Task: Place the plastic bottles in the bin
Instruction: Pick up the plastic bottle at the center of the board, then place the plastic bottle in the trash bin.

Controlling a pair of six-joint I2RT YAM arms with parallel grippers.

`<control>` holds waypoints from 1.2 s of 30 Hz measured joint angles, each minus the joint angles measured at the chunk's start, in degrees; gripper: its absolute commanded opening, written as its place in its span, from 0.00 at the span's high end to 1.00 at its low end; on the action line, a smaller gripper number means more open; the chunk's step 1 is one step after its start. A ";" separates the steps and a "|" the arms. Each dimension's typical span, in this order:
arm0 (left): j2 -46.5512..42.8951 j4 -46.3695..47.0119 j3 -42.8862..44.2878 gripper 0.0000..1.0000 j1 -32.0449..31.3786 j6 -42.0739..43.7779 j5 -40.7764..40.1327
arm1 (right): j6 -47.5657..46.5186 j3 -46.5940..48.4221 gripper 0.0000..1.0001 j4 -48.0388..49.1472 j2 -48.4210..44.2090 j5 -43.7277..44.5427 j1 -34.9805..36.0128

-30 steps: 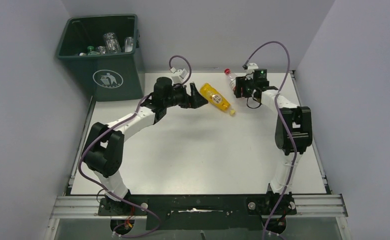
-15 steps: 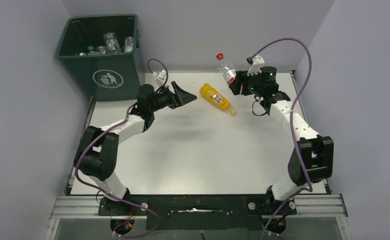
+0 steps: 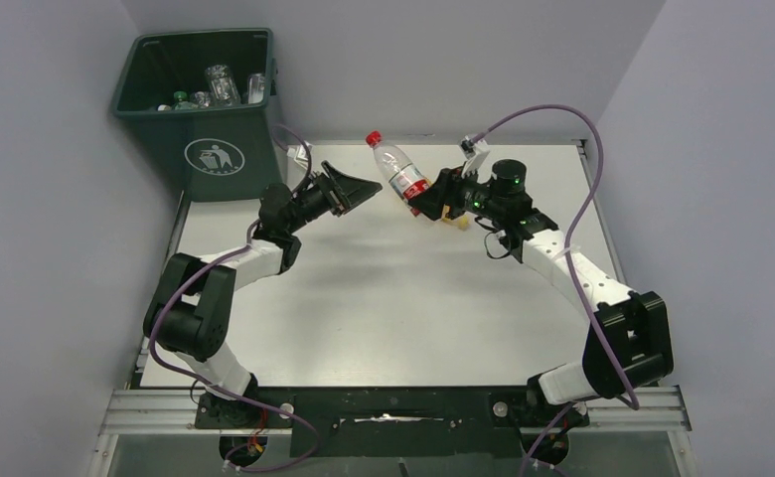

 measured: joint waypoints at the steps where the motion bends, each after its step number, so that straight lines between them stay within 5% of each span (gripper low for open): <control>1: 0.02 1.11 -0.22 0.13 0.07 -0.81 -0.13 | 0.52 -0.09 0.56 0.74 -0.20 -0.33 0.63; 19: 0.31 8.31 -3.23 0.15 -1.88 -4.94 -5.22 | 2.95 0.00 0.55 3.72 0.11 1.31 9.35; 29: -1.62 4.57 -3.15 0.48 -3.04 -1.95 -6.73 | 2.91 0.26 0.54 3.43 0.85 1.97 11.39; 36: -3.34 -2.27 -1.11 0.59 -3.17 0.94 -6.34 | 2.99 0.26 0.32 3.34 0.83 2.25 11.37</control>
